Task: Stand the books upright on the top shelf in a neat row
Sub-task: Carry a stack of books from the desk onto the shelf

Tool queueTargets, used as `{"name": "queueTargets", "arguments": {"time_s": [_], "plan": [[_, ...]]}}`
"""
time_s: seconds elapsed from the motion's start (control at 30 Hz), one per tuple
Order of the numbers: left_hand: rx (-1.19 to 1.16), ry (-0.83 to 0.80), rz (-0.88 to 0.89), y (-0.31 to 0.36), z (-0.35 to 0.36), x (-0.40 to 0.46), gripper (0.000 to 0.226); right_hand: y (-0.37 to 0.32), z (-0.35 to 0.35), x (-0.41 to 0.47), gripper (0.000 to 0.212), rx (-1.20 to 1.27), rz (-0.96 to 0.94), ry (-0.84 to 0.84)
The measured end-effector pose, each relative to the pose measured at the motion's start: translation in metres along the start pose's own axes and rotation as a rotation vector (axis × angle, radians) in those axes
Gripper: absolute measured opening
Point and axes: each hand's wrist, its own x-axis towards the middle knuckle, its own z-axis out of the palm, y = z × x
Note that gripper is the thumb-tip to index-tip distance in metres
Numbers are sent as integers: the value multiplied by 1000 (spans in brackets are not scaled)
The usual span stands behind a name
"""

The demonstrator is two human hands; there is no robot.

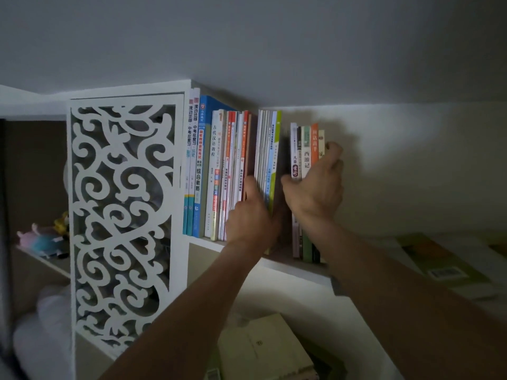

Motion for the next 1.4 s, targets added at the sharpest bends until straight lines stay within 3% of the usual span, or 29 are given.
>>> {"name": "queueTargets", "arguments": {"time_s": [0.1, 0.17, 0.23, 0.37, 0.47, 0.63, 0.77, 0.9, 1.0, 1.13, 1.33, 1.4], "plan": [[321, 66, 83, 0, -16, -4, 73, 15, -3, 2, 93, 143, 17, -94], [376, 221, 227, -7, -21, -10, 87, 28, -6, -5, 94, 187, 29, -171], [400, 321, 390, -22, -19, -14, 83, 38, -6, -18, 92, 170, 38, -216], [337, 178, 621, -42, -5, -8, 63, 40, 5, -25, 87, 210, 80, -161], [348, 192, 600, -46, 5, -5, 62, 33, 16, -26, 76, 239, 98, -139], [483, 165, 602, -55, 4, 10, 62, 21, 35, -26, 79, 292, 128, -117], [466, 152, 602, -55, -2, 6, 67, 21, 21, -20, 77, 324, 197, -284], [376, 193, 667, -47, -14, 8, 67, 32, -12, -7, 57, 371, 74, -458], [423, 144, 697, -50, -8, 10, 66, 44, -27, -5, 61, 297, -35, -584], [426, 136, 630, -52, 5, 11, 65, 41, -32, 3, 63, 218, -119, -611], [339, 202, 693, -38, -10, 18, 65, 28, -30, 6, 62, 74, -160, -623], [298, 195, 626, -33, -13, 25, 65, 24, -28, 3, 61, 42, -158, -608]]}}
